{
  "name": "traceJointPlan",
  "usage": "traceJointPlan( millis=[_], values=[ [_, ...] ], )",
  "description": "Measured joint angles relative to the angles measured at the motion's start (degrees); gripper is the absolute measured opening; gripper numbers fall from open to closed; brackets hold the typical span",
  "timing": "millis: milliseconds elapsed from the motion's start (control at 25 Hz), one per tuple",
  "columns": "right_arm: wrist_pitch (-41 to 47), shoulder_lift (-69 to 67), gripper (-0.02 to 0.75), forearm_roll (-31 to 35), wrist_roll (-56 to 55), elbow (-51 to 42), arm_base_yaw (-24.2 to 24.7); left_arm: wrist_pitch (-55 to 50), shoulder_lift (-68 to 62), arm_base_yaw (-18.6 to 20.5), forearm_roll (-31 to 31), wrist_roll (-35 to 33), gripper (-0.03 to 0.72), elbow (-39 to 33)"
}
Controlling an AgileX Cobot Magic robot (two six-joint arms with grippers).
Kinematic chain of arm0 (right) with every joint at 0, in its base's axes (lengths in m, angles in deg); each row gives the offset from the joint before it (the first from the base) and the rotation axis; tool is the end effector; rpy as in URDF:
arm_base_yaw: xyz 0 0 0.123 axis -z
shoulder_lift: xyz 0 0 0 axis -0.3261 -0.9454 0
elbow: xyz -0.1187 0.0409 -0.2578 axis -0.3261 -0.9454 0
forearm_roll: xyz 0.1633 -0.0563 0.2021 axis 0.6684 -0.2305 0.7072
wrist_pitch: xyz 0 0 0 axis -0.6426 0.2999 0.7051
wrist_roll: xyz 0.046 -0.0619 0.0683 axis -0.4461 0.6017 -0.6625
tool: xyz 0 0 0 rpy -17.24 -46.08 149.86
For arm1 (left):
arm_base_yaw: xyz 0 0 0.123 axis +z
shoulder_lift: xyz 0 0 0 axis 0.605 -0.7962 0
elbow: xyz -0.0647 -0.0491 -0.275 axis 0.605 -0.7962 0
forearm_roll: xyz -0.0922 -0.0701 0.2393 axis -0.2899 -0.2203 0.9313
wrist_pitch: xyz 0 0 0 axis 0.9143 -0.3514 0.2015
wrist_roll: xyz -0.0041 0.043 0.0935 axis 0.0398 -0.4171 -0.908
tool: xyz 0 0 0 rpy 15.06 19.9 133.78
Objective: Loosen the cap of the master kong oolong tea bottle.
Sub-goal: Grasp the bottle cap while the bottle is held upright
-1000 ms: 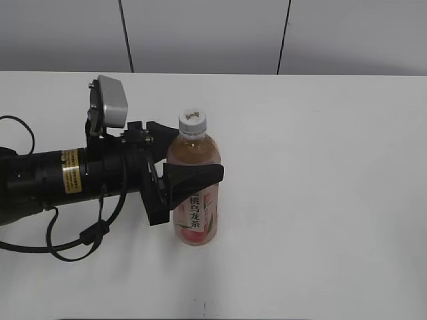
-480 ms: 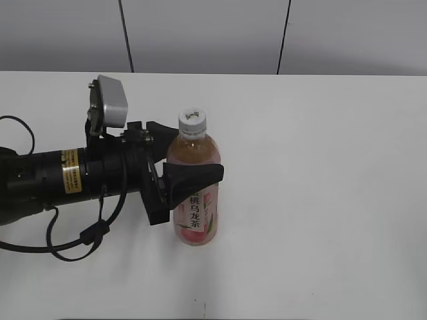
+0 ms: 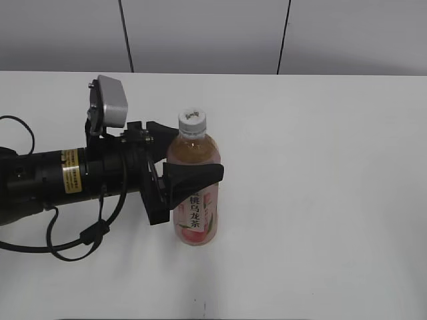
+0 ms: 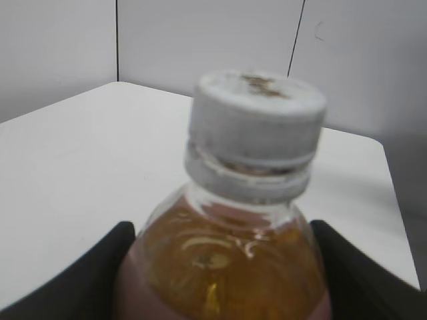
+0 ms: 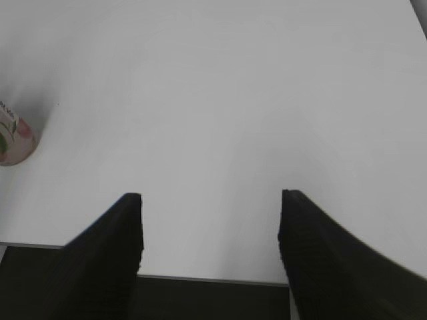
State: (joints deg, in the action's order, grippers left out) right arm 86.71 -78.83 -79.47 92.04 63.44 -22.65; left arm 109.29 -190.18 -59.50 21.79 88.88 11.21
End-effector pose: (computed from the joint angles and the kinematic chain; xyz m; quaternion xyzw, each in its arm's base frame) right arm 0.0293 0.0118 0.2911 -0.0726 0.8701 0.0455 0.4853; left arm 0.2598 -0.1920 0.1292 0.4146 0.6253 -0.4214 0.5095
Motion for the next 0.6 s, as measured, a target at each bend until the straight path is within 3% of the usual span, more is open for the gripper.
traceJointPlan(
  millis=[360,600],
  values=[
    [0.69,-27.3,0.351,8.55,7.51,11.64,0.0,0.0,0.0,0.0,0.0,0.0,0.456,0.0],
    [1.02,-43.51,0.336,14.79,11.59,21.43,-0.09,0.0,0.0,0.0,-0.18,0.13,0.456,0.0]
  ],
)
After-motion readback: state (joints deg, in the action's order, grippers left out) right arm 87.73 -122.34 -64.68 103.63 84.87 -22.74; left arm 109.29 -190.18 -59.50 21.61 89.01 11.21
